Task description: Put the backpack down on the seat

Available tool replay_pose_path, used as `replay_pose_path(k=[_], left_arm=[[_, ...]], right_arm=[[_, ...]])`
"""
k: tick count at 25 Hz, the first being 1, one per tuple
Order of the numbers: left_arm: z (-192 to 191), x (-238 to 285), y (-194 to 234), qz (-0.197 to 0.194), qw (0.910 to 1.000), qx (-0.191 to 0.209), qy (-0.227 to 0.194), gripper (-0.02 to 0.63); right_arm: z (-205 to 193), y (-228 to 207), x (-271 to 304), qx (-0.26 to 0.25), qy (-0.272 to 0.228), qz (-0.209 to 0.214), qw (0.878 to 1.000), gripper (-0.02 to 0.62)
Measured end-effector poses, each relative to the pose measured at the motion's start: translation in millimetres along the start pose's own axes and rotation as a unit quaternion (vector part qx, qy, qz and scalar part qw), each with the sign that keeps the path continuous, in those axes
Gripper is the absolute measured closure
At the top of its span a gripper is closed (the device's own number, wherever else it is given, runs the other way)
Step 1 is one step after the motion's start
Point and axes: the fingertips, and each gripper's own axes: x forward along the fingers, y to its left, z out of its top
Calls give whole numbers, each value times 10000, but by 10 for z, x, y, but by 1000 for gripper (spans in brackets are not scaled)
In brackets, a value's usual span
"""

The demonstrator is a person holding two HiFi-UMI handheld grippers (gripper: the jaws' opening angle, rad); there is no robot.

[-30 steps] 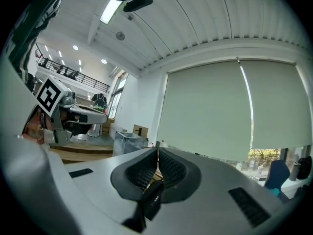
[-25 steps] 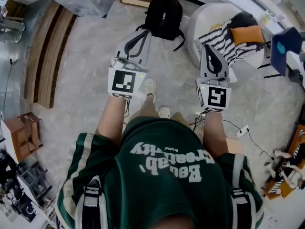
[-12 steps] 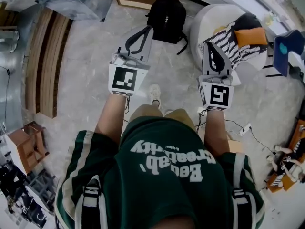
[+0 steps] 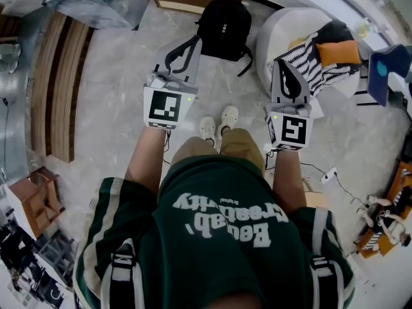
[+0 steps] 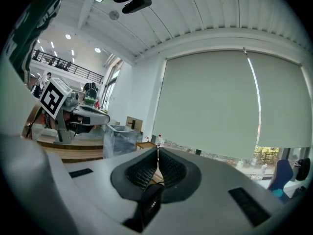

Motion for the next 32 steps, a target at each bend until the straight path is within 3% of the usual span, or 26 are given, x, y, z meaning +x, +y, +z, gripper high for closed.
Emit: replay_pose_path(k=[8, 22, 27, 32], left_arm=[[-137, 696, 56, -24, 9998, -41, 191, 588], [-331, 2649, 339, 78, 9983, -123, 557, 588], [-525, 2997, 564, 184, 9974, -209, 667, 588], [-1004, 3418, 812, -11, 9964, -304, 787, 588]], right_arm=[[-163, -411, 570, 103, 60, 141, 9998, 561], [-194, -1633, 2248, 42, -47, 853, 9963, 560], [-469, -1791, 2713, 297, 185, 800, 9962, 560], [-1017, -1704, 3300, 356, 626, 1009, 9923, 560]])
